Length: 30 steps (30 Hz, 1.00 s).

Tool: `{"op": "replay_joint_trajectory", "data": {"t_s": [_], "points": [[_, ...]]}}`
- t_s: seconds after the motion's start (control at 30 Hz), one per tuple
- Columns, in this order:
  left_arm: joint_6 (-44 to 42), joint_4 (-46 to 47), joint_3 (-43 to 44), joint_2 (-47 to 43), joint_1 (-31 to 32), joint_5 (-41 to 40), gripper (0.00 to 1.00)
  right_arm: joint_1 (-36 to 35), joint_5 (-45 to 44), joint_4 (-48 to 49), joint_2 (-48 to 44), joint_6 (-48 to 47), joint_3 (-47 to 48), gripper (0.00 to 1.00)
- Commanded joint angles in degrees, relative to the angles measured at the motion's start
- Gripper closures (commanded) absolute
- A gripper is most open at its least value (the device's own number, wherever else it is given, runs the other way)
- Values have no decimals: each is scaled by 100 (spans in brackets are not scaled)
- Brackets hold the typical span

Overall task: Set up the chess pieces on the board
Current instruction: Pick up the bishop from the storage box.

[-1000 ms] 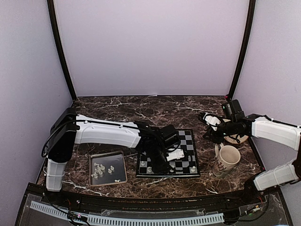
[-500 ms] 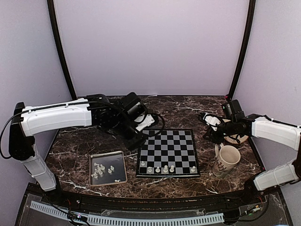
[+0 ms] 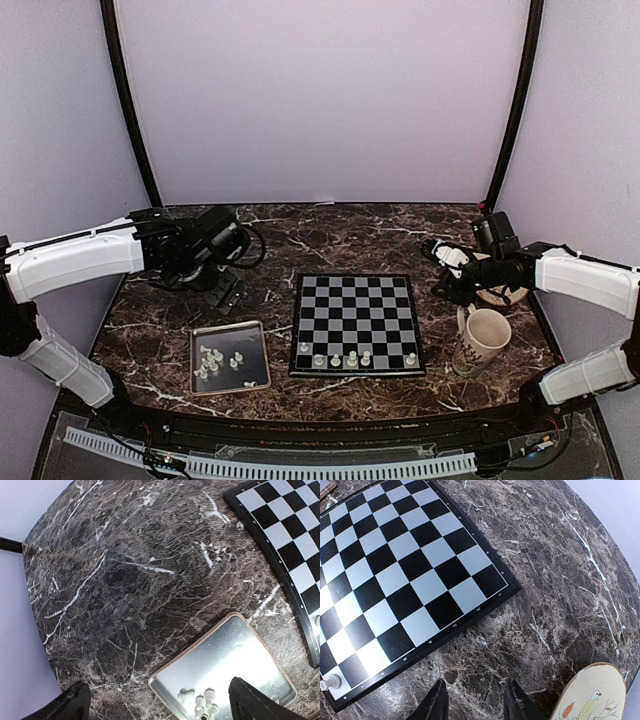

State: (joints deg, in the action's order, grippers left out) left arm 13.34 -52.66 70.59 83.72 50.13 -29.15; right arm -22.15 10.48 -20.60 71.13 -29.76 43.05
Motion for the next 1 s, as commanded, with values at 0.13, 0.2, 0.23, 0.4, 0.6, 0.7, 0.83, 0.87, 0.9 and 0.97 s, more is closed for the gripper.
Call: {"op": "replay_joint_trajectory", "data": {"t_s": [0.13, 0.2, 0.23, 0.4, 0.6, 0.7, 0.83, 0.87, 0.9, 0.97], "points": [[1043, 699, -820, -1068, -1102, -436, 1, 35, 59, 30, -73, -31, -3, 61], [972, 345, -655, -770, -1275, -141, 1, 36, 54, 31, -72, -47, -1, 61], [524, 383, -615, -637, -1293, 171, 2, 36, 39, 30, -67, -50, -6, 61], [339, 330, -834, -393, -1672, 1992, 47, 33, 54, 6, -69, -72, -11, 61], [740, -142, -1287, -489, -1691, 3055, 65, 40, 68, 8, -64, -108, -17, 61], [817, -65, -1606, -580, -1693, 3603, 65, 36, 85, 10, -34, -109, 4, 61], [932, 38, -1895, -513, -1682, 3749, 67, 35, 142, -50, 48, -133, 36, 61], [945, 47, -1925, -476, -1682, 3728, 67, 36, 157, -57, 54, -132, 49, 61], [942, 79, -1935, -433, -1675, 3728, 67, 36, 164, -61, 44, -127, 51, 61], [914, 194, -1956, -382, -1658, 3815, 68, 31, 163, -66, 20, -132, 33, 61]]}}
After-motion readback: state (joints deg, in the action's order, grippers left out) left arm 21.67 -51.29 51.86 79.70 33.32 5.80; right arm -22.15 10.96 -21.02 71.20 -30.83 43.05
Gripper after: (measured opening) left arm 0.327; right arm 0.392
